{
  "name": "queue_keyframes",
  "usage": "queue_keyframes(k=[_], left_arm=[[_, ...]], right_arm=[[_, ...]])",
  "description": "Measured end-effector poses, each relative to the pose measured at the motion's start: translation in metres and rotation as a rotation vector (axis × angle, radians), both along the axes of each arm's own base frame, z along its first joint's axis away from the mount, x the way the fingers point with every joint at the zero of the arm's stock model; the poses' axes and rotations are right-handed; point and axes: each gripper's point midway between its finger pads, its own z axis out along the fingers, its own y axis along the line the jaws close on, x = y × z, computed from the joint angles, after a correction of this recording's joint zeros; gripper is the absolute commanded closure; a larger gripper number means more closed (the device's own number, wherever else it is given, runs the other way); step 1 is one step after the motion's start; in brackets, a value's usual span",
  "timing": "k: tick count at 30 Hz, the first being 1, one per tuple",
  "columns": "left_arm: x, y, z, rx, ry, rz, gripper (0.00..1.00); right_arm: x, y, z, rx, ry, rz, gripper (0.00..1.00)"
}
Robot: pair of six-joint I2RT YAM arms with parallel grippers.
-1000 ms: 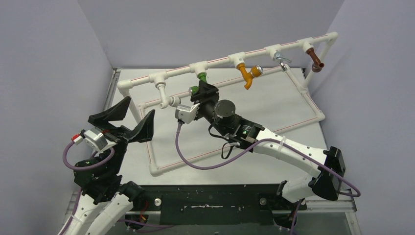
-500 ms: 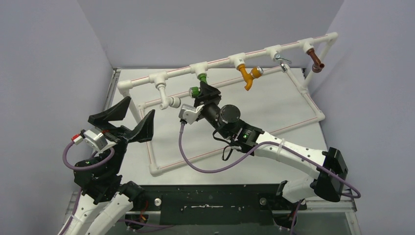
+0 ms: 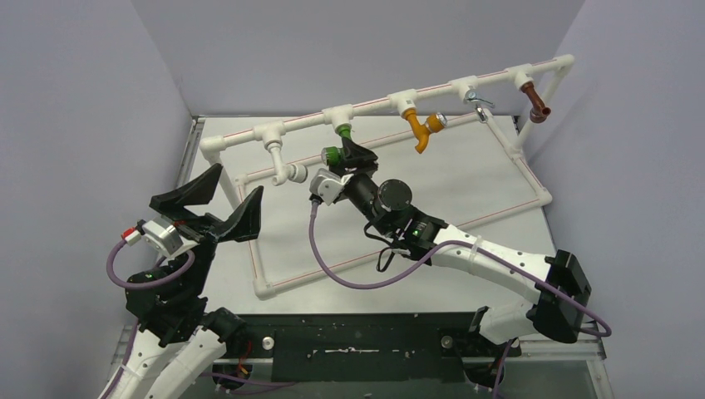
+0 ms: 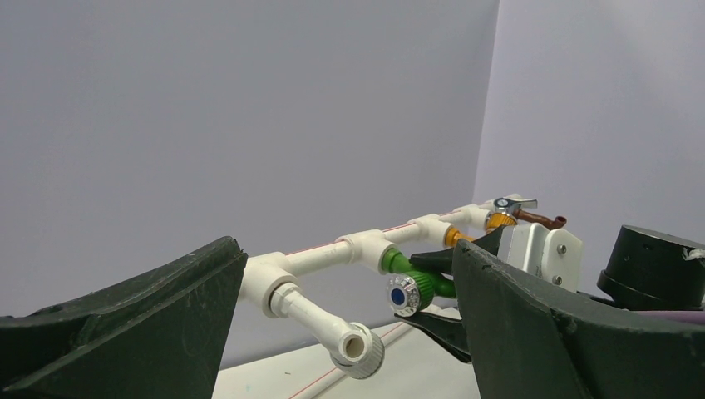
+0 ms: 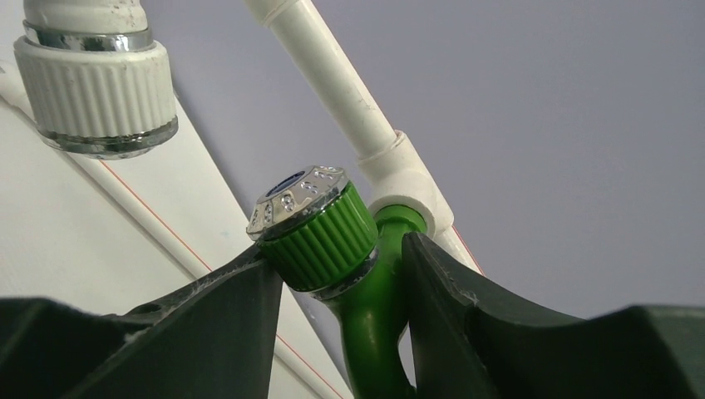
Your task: Install the water faucets
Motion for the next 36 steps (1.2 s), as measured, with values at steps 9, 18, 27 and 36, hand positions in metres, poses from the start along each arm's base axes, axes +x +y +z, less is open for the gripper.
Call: queue_keyframes(k=[9,18,27,36], left_arm=[[0.004,-0.002,-0.003,0.006,0.013,0.003,0.06],[0.016,-0.008,-0.012,0.026,0.052,0.008,0.06],[0.037,-0.009,-0.024,0.043,0.107,0.053,0.07],[0.053,0.003,-0.02,0.01,0.204,0.13,0.09]], right_arm=[[0.009,0.004,-0.003,0.011,-0.004,-0.008,1.0],[0.051,0.026,-0.002,0.029,-0.024,-0.063,1.0],[0.104,0.047,0.0,0.044,-0.045,-0.117,1.0],[0.102,0.047,0.0,0.05,-0.047,-0.083,0.44]])
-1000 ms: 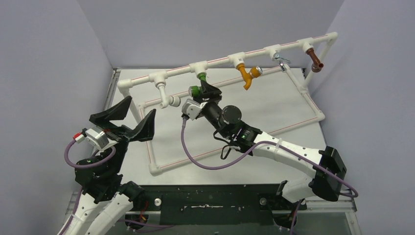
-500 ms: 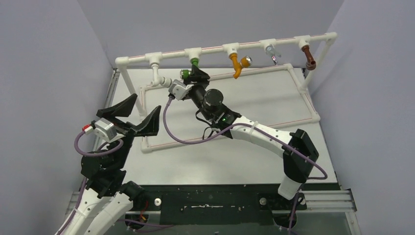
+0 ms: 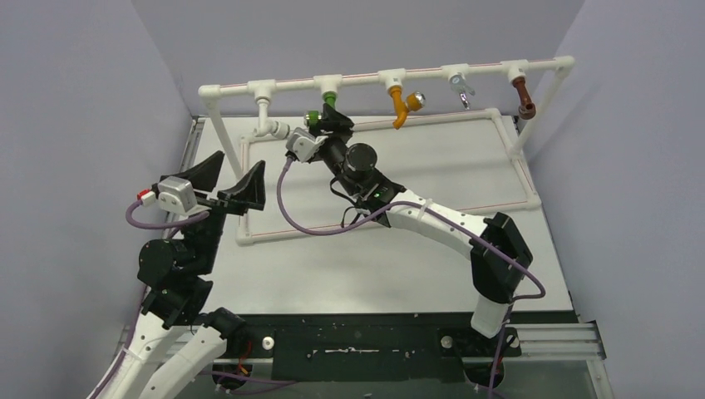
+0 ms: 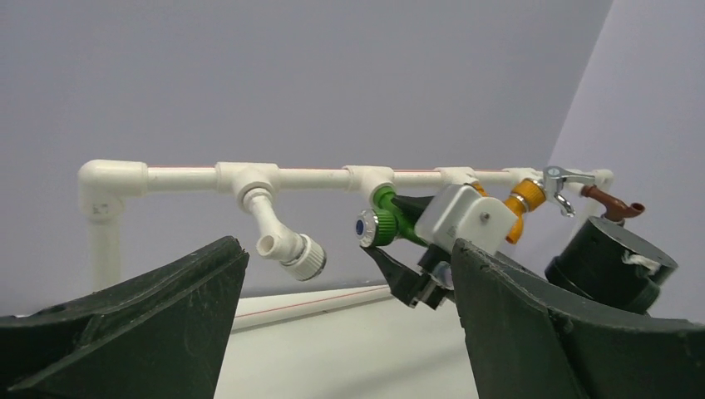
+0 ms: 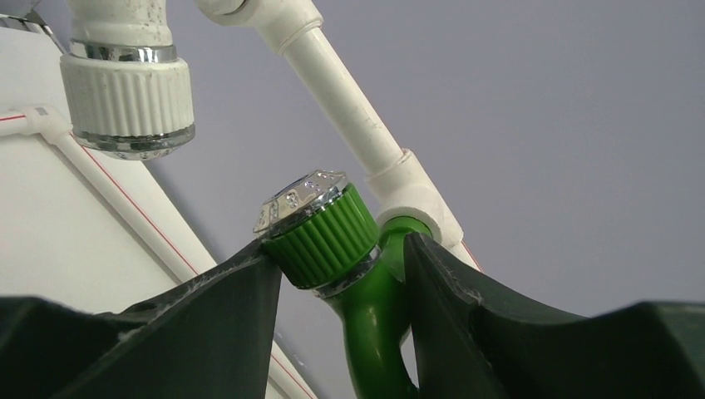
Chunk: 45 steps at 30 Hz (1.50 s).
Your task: Install the water faucets
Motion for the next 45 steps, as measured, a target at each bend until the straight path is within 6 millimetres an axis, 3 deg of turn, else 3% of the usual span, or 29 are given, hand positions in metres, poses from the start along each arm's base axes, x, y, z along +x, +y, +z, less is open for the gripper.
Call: queue_keyframes(k=[3,5,10,16,24,27,31,38,41,45], left_arm=[[0.001,0.008,0.002,-0.016,0.029,0.034,0.09],[0.001,0.011,0.001,-0.02,0.046,0.046,0.09],[-0.001,0.012,0.005,-0.019,0.066,0.045,0.09],[-0.003,0.013,0.014,-0.02,0.065,0.042,0.09],[0.004,0.008,0.003,0.009,0.109,0.041,0.09],[0.008,0.005,-0.003,0.025,0.131,0.037,0.09],[0.013,-0.002,-0.014,0.053,0.165,0.023,0.08],[0.016,-0.006,-0.047,0.097,0.252,0.011,0.04],[0.016,-0.007,-0.07,0.11,0.301,0.005,0.04],[0.014,-0.009,-0.096,0.127,0.358,-0.008,0.04]], right_arm=[[-0.01,-0.001,0.001,0.049,0.022,0.05,0.22],[-0.017,-0.003,0.005,0.142,0.056,0.079,0.15],[-0.018,-0.031,-0.023,0.207,0.179,0.056,0.02],[-0.037,-0.043,-0.044,0.168,0.272,0.078,0.0],[-0.078,-0.072,-0.02,0.195,0.308,0.141,0.0],[-0.088,-0.083,-0.023,0.214,0.335,0.14,0.0],[-0.096,-0.095,-0.055,0.217,0.427,0.106,0.0],[-0.102,-0.134,-0.138,0.238,0.617,-0.1,0.0],[-0.105,-0.163,-0.166,0.259,0.641,-0.223,0.0],[-0.103,-0.221,-0.195,0.331,0.618,-0.437,0.0]])
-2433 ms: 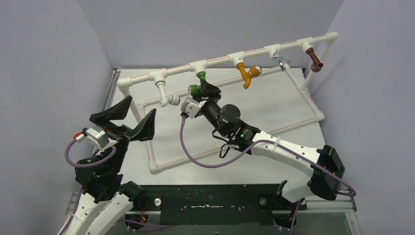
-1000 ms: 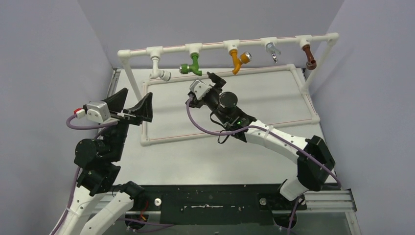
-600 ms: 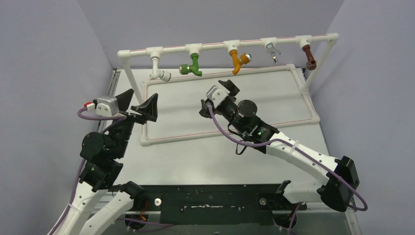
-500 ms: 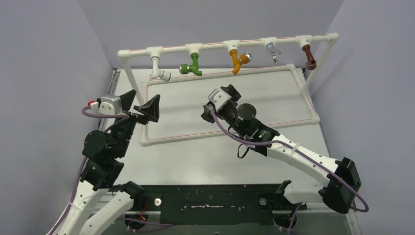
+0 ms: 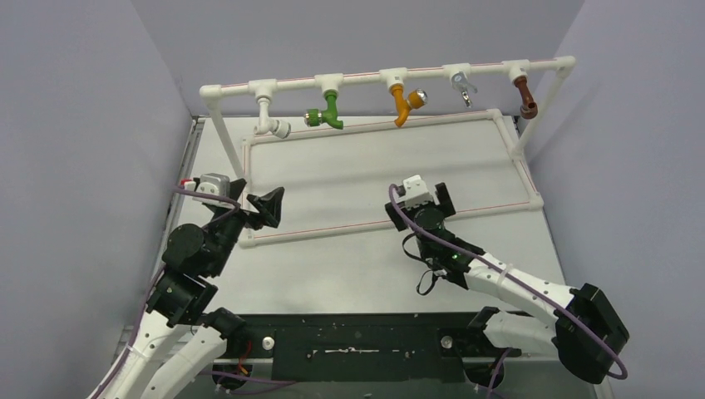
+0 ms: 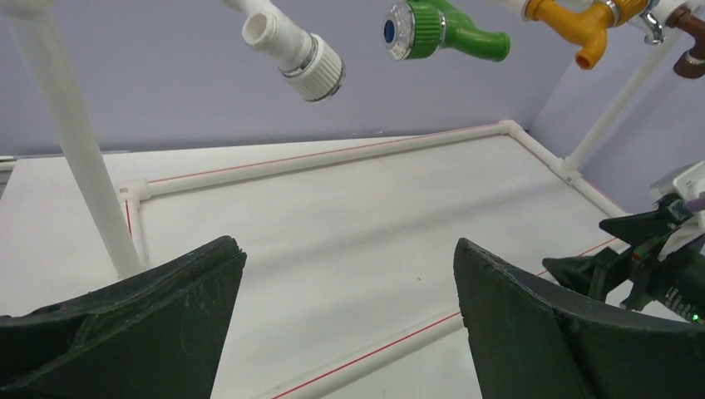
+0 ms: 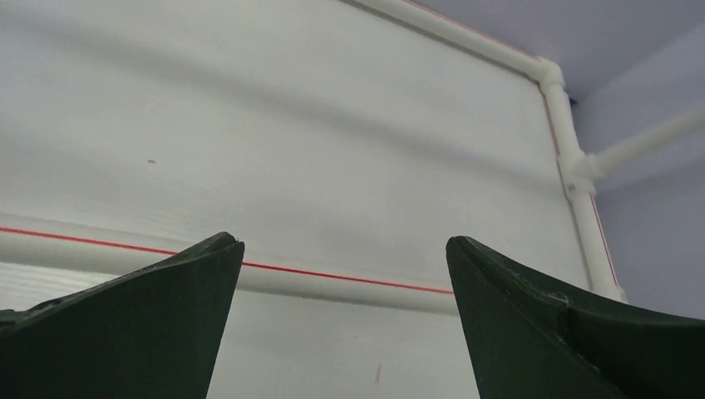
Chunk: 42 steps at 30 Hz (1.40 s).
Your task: Install the water faucets
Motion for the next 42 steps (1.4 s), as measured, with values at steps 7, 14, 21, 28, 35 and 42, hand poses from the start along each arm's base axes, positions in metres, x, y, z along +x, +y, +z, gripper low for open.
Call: queue_keyframes(k=[7,14,21,28,35,42], left_arm=[[-0.004,-0.003,-0.019,0.005,0.032,-0.027,0.04],[-0.011,-0.009,-0.015,-0.008,0.019,-0.074,0.04],[-0.015,-0.017,0.002,-0.019,-0.002,-0.12,0.04],[-0.025,-0.018,0.053,-0.059,-0.099,-0.151,0.04],[-0.032,-0.022,0.091,-0.091,-0.18,-0.192,0.04],[-0.04,-0.028,0.139,-0.131,-0.273,-0.24,0.04]], right_arm=[[0.008,-0.131,-0.046,0.095,0.002,-0.44,0.0],[-0.008,-0.201,-0.094,0.158,-0.03,-0.681,0.0],[0.001,-0.235,-0.12,0.223,-0.052,-0.753,0.0],[0.034,-0.219,-0.13,0.28,-0.044,-0.599,0.0],[0.05,-0.197,-0.126,0.28,-0.033,-0.476,0.0],[0.05,-0.193,-0.128,0.279,-0.019,-0.45,0.0]])
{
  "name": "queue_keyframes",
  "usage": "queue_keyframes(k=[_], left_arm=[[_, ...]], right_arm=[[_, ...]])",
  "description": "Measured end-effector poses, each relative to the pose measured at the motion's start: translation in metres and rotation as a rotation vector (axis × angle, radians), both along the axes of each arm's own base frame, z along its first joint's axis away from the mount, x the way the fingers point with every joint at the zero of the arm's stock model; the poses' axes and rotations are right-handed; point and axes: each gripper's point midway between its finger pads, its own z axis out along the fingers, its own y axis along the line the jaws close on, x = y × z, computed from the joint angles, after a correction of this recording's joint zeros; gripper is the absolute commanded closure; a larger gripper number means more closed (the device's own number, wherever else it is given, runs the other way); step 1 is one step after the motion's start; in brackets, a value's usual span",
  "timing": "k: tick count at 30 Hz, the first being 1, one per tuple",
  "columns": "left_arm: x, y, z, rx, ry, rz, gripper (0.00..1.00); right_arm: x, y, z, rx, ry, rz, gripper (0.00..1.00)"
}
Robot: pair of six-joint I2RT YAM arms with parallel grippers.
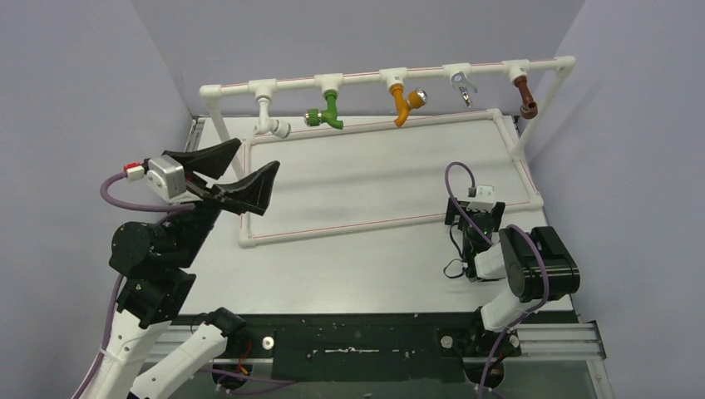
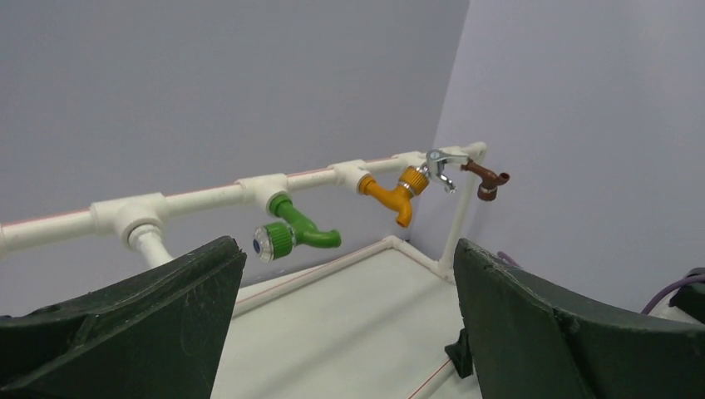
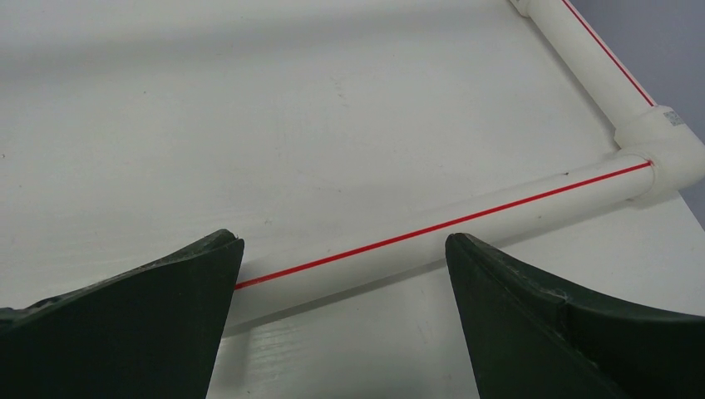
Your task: Install the water faucets
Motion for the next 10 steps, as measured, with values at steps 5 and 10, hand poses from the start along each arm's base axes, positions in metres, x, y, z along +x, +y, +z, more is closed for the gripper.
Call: queue_keyframes(k=[5,10], left_arm=[[-0.011,-0.002,0.04,-0.04,-0.092,-0.041,0.04],[-0.022,-0.007,0.075,-0.066,-0.175,-0.094,0.04]], right_arm=[[0.001,0.001,0.0,0.002,-0.001,0.007,0.0],[0.001,0.001,0.001,0.002,-0.002,0.007,0.0]])
